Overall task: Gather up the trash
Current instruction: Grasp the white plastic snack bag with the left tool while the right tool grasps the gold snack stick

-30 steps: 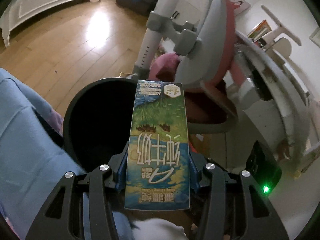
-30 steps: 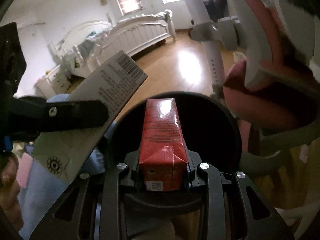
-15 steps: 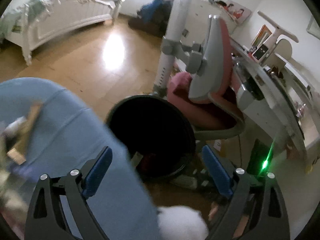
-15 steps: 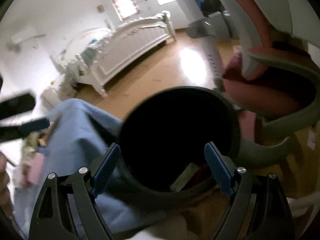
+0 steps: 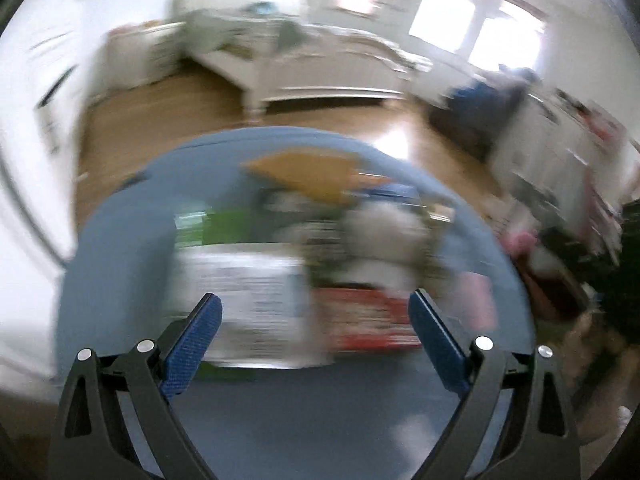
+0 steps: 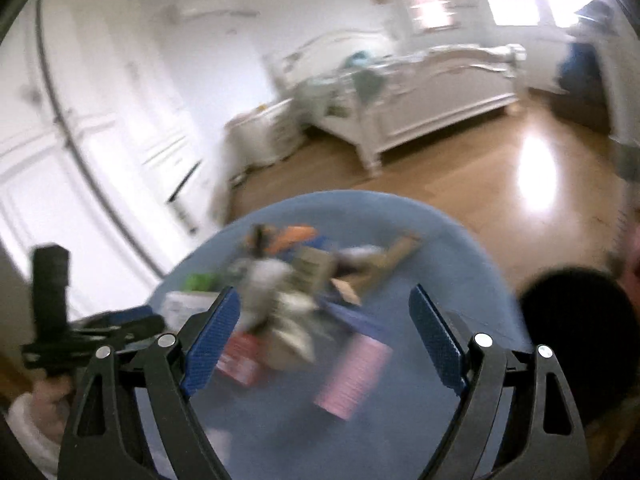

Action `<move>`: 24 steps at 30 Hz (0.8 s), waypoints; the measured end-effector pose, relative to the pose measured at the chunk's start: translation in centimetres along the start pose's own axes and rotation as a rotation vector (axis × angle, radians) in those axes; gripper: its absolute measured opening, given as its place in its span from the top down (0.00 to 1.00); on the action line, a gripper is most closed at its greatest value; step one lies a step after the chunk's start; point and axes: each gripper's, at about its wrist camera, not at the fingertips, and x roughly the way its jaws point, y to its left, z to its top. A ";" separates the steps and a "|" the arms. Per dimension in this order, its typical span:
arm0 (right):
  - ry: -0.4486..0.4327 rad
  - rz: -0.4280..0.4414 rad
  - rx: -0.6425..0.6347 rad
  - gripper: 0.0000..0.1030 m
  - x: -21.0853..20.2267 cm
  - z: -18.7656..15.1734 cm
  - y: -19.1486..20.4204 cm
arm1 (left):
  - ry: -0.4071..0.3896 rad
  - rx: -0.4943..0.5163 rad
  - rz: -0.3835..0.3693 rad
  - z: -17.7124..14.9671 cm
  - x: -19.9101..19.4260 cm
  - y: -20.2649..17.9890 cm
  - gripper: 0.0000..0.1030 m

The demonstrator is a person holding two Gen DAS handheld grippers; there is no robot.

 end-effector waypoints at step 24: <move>0.121 0.075 -0.142 0.97 10.4 5.9 7.0 | -0.046 0.038 -0.011 2.9 2.4 4.8 0.77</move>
